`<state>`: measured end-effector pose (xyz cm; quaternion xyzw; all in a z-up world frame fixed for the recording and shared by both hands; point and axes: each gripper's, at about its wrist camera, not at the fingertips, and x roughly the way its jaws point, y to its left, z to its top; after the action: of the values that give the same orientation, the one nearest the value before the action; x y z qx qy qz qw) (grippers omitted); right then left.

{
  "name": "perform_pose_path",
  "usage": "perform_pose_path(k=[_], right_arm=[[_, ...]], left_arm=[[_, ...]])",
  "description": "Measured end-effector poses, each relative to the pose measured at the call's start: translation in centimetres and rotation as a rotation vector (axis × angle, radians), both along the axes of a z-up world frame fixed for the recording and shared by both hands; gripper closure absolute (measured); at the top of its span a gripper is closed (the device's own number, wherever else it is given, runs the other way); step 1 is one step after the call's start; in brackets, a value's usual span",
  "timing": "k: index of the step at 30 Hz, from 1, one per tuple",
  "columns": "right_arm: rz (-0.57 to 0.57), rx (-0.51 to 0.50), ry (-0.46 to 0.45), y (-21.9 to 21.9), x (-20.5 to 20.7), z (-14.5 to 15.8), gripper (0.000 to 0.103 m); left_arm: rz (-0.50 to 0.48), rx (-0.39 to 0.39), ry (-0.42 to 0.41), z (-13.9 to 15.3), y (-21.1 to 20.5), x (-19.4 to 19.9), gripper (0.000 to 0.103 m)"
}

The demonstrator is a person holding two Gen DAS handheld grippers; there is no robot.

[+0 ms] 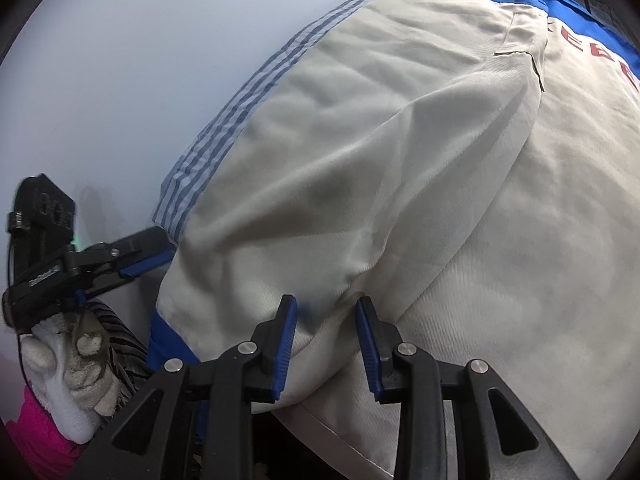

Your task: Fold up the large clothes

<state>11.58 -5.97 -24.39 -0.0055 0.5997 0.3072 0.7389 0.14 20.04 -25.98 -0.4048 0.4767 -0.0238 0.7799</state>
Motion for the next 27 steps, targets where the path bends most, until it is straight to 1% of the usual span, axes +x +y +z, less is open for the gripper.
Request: perform_pose_path(k=[2,6,7,8,9,10,12,14,15,17,18,19,20,23,24,26,27], right_arm=[[-0.006,0.011,0.005,-0.2,0.0,0.0,0.071],[-0.022,0.037,0.027,-0.6,0.3,-0.2,0.071],[-0.024,0.04,0.03,-0.6,0.4,-0.2,0.071],[-0.025,0.042,0.032,-0.7,0.4,-0.1,0.071],[-0.024,0.042,0.032,-0.7,0.4,-0.1,0.071],[-0.022,0.042,0.032,-0.8,0.4,-0.1,0.071],[-0.022,0.045,0.036,-0.8,0.5,-0.1,0.071],[-0.024,0.049,0.04,-0.9,0.6,-0.2,0.071],[-0.026,0.052,0.043,-0.9,0.6,-0.2,0.071],[-0.023,0.05,0.044,-1.0,0.7,-0.2,0.071],[-0.018,0.045,0.044,-1.0,0.7,-0.2,0.071],[-0.014,0.04,0.043,-0.8,0.7,-0.2,0.071],[-0.008,0.033,0.045,-0.7,0.8,-0.1,0.071],[0.002,0.038,0.052,-0.6,1.1,1.1,0.068],[-0.004,0.06,0.036,-0.9,1.4,2.2,0.066],[-0.016,0.096,0.006,-1.2,2.3,4.0,0.054],[-0.023,0.111,-0.016,-1.2,2.9,5.0,0.043]], left_arm=[[0.011,-0.048,0.02,-0.8,0.5,0.2,0.042],[0.028,-0.114,0.049,-2.0,1.2,0.4,0.042],[0.024,-0.13,0.052,-2.1,1.2,0.4,0.044],[0.008,-0.144,0.052,-2.1,1.0,0.3,0.054],[-0.012,-0.154,0.053,-2.1,0.7,0.3,0.06],[-0.036,-0.147,0.044,-1.8,0.2,0.2,0.061],[-0.066,-0.104,0.03,-1.0,-0.6,0.0,0.061],[-0.083,-0.02,0.023,-0.5,-1.5,-0.1,0.061],[-0.085,-0.001,0.034,-0.6,-1.7,-0.1,0.061],[-0.093,0.0,0.051,-1.1,-1.9,0.1,0.061],[-0.095,0.013,0.048,-1.1,-2.0,0.1,0.067],[-0.1,0.043,0.038,-0.8,-2.2,0.0,0.081],[-0.106,0.064,0.022,-0.4,-2.5,-0.1,0.086],[-0.124,0.13,-0.034,1.3,-3.3,-0.6,0.09],[-0.137,0.172,-0.055,1.9,-3.9,-0.8,0.09],[-0.165,0.244,-0.096,3.1,-5.2,-1.2,0.092],[-0.177,0.271,-0.113,3.7,-5.7,-1.3,0.092]])
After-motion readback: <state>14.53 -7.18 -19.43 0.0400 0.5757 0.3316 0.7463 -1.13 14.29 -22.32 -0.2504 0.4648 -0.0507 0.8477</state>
